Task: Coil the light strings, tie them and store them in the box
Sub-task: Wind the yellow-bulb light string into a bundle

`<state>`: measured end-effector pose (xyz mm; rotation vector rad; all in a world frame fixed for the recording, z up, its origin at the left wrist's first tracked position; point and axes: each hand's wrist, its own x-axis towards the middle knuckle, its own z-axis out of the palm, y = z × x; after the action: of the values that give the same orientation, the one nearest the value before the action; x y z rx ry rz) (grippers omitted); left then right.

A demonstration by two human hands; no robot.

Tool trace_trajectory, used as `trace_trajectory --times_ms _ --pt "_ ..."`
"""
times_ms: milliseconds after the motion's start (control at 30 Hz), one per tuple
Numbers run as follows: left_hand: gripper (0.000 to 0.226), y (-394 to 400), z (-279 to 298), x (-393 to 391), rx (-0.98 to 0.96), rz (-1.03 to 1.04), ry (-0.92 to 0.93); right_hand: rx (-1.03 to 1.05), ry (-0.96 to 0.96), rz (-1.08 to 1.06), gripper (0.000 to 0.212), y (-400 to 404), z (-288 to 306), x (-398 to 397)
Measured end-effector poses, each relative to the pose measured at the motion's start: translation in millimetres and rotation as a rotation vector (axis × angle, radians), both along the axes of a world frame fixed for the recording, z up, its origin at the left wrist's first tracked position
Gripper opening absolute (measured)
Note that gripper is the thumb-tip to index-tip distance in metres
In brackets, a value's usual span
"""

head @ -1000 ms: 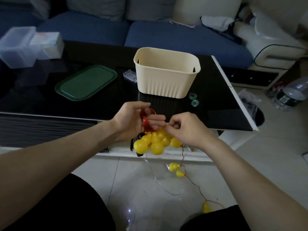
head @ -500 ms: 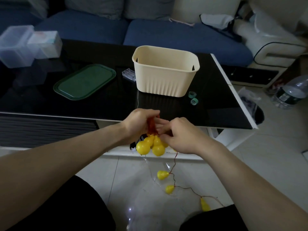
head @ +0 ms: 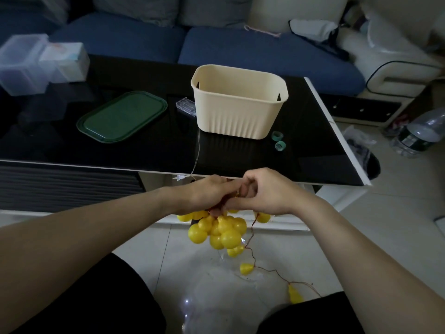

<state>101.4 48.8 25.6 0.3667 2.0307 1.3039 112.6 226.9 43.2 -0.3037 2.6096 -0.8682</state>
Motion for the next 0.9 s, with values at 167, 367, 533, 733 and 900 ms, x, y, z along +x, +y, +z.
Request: trace_trajectory --times_ms 167,367,533,733,900 --pt "0.036 -3 -10 -9 0.035 0.148 -0.075 0.022 -0.111 0.052 0.009 21 -5 -7" --pt "0.038 -8 -10 -12 0.099 0.104 -0.217 -0.197 0.031 -0.006 0.008 21 -10 -7" --pt "0.030 -10 -8 -12 0.194 0.043 -0.340 -0.220 0.064 0.020 0.006 15 -16 -9" --pt "0.027 -11 -5 -12 0.244 0.070 -0.419 -0.249 0.115 0.003 0.008 14 -17 -10" --pt "0.026 -14 -2 -15 0.351 0.076 -0.489 -0.229 0.194 0.022 0.019 12 -14 -8"
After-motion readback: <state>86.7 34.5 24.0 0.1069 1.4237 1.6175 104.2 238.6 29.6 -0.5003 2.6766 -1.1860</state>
